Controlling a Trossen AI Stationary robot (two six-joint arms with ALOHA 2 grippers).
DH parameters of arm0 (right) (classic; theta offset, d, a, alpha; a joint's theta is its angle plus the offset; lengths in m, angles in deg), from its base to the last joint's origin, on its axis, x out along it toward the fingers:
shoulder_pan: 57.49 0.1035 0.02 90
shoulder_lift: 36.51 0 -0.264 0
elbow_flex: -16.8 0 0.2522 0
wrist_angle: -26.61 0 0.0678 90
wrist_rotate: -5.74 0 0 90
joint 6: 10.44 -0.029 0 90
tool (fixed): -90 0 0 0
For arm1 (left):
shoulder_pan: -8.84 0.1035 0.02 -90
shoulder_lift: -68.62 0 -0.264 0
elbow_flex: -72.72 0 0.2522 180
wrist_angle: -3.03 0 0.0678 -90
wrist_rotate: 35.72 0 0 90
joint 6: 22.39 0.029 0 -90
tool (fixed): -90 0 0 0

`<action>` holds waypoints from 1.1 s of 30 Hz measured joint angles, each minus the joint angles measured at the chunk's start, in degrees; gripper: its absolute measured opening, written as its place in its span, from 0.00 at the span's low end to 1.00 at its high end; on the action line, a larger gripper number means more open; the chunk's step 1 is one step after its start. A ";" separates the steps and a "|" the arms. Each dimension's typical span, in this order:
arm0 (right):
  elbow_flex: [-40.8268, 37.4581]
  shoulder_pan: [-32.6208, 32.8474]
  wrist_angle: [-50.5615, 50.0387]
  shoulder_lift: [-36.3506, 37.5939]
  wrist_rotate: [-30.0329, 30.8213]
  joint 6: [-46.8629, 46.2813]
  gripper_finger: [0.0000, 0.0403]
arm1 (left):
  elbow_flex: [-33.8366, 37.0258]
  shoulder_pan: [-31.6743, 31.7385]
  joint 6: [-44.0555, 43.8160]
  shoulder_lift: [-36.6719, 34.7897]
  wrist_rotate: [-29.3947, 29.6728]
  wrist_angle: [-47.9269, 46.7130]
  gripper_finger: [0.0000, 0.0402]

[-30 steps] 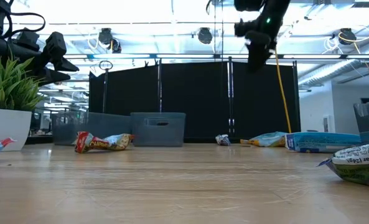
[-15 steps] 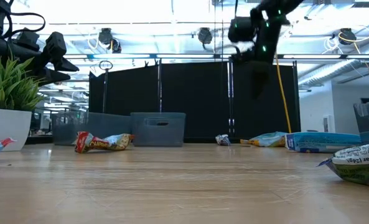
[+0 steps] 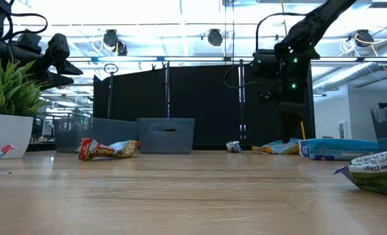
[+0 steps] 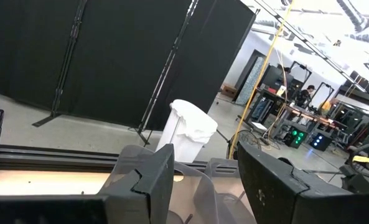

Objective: Pick and place Granola Bars by type
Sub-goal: Put the yellow granola bar into the bottom black transparent bin

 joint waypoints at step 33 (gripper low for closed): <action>-3.25 3.43 1.53 2.70 -1.21 -1.30 0.03 | 0.00 0.01 0.02 0.01 0.00 0.01 0.45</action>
